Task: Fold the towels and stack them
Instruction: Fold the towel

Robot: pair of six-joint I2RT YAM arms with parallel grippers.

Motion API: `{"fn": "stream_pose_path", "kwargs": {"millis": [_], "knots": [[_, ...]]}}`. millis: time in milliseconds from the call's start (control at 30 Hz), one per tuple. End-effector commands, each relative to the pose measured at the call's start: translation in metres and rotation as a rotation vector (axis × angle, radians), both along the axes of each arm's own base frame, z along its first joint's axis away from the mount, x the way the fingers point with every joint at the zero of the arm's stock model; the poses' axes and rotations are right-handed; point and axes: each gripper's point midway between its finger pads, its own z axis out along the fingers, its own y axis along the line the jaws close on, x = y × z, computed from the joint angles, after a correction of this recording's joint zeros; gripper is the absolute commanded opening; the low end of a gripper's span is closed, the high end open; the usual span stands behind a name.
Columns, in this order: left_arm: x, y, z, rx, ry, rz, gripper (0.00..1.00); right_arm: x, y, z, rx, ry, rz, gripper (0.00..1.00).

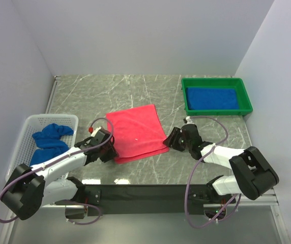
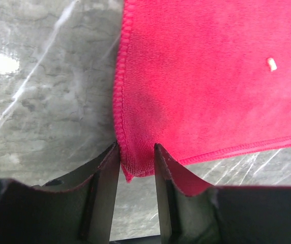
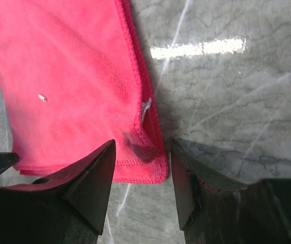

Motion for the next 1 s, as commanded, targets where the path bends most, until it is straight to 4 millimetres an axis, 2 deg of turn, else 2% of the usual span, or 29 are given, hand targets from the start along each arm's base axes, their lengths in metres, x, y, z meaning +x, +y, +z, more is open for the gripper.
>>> {"fn": "stream_pose_path", "kwargs": {"millis": [0,567,733,967], "knots": [[0.010,-0.006,0.017,-0.008,-0.045,0.005,0.38,0.013,0.009,0.016,0.045,-0.056,0.012,0.54],[0.018,-0.010,0.030,0.000,-0.070,-0.009,0.38,0.014,0.018,0.039,0.084,-0.099,0.061,0.47],[0.016,-0.012,0.025,-0.008,-0.056,-0.017,0.37,0.014,0.019,0.040,0.087,-0.099,0.063,0.37],[0.013,-0.010,0.020,-0.004,-0.044,-0.010,0.17,0.015,0.014,0.031,0.061,-0.089,0.044,0.25]]}}
